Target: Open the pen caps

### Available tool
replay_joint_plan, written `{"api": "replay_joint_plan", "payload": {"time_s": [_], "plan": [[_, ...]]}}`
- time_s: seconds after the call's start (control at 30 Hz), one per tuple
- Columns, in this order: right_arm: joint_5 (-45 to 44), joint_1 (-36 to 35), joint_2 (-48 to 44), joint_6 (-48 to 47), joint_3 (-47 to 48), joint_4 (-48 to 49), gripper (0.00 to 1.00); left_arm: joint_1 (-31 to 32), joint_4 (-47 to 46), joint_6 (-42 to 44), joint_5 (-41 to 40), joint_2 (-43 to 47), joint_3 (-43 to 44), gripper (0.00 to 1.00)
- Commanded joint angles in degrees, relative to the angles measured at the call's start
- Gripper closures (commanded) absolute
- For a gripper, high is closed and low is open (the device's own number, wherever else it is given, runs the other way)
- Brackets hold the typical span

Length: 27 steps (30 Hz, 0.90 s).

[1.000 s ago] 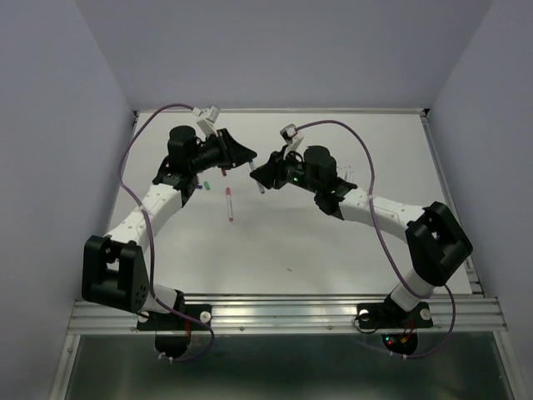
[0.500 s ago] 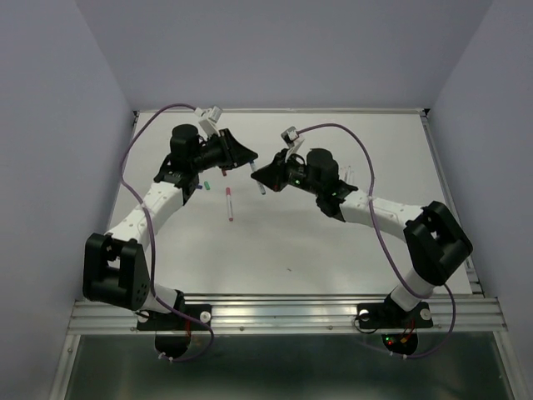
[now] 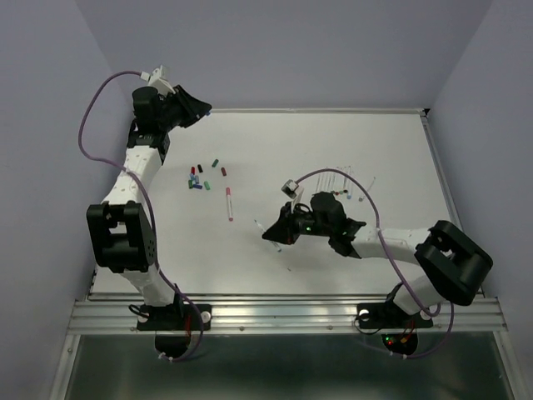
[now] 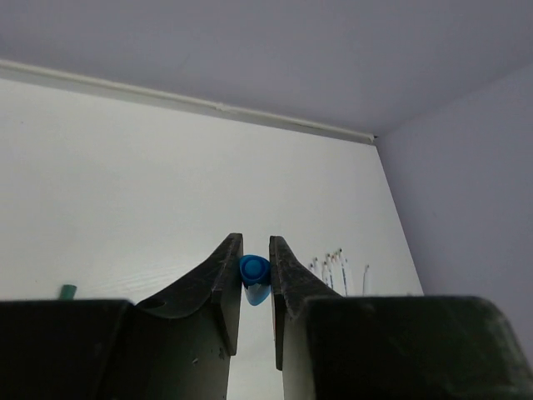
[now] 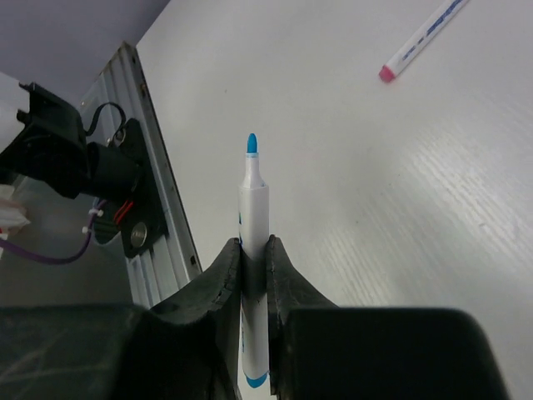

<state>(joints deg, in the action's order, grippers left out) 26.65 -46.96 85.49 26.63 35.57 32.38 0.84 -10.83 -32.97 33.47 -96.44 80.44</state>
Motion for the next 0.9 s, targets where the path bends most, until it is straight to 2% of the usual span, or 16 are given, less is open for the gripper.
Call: {"api": "replay_joint_plan", "payload": {"time_s": [0.0,0.13,0.2,0.23,0.33,0.53,0.87], "plan": [[-3.0,0.8,-4.3,-0.1,2.0,0.2,0.99,0.6,0.0,2.6,-3.9,3.2,2.6,1.00],[-12.7,3.5,-4.4,0.9,4.8,-7.6,0.99,0.5,8.2,4.9,-11.1,4.9,0.2,1.00],[-16.8,5.6,-4.0,1.2,6.9,-10.8,0.99,0.6,13.9,5.8,-19.4,5.9,-2.4,1.00],[-23.2,5.6,-3.8,1.3,7.8,-15.1,0.99,0.5,15.5,5.9,-24.8,6.3,-3.4,1.00],[-32.8,8.2,-2.8,0.8,11.4,-22.2,0.99,0.5,19.5,6.6,-31.2,5.6,-6.7,0.98],[-39.8,12.0,-2.2,0.3,13.9,-27.8,0.99,0.6,22.3,7.9,-32.9,1.4,-7.6,0.94],[-41.5,15.1,-2.2,1.2,13.0,-30.9,0.99,1.9,23.9,8.9,-36.5,-6.7,-3.8,0.82]]}}
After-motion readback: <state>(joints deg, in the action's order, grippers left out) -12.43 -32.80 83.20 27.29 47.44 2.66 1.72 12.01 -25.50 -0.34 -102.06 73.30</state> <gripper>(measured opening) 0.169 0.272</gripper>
